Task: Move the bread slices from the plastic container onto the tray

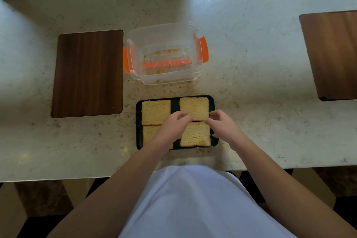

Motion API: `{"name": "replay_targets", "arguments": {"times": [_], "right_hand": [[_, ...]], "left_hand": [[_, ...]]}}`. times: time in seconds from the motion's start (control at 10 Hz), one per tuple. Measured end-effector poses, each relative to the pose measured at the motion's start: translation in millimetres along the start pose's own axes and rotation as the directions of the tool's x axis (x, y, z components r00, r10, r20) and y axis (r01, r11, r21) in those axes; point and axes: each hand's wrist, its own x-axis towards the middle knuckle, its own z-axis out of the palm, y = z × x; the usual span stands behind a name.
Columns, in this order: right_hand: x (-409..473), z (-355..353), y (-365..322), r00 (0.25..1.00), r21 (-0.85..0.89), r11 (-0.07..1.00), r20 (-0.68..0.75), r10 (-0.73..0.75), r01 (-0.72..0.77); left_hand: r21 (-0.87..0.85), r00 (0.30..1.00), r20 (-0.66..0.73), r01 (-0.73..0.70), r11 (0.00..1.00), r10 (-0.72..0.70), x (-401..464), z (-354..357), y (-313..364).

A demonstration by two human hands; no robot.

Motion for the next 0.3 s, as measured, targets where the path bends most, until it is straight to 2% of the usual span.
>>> {"name": "replay_targets", "arguments": {"times": [0.1, 0.2, 0.3], "right_hand": [[0.3, -2.0, -0.4, 1.0, 0.001, 1.0, 0.0, 0.007, -0.007], [1.7, -4.3, 3.1, 1.0, -0.005, 1.0, 0.016, -0.001, 0.002], [-0.7, -5.3, 2.1, 1.0, -0.007, 1.0, 0.019, -0.003, 0.003]], "left_hand": [[-0.004, 1.0, -0.004, -0.004, 1.0, 0.004, -3.7, 1.0, 2.0], [0.099, 0.998, -0.006, -0.065, 0.993, 0.066, -4.8, 0.6, -3.4], [0.377, 0.959, -0.054, -0.239, 0.895, 0.279, -10.1, 1.9, -11.2]]}}
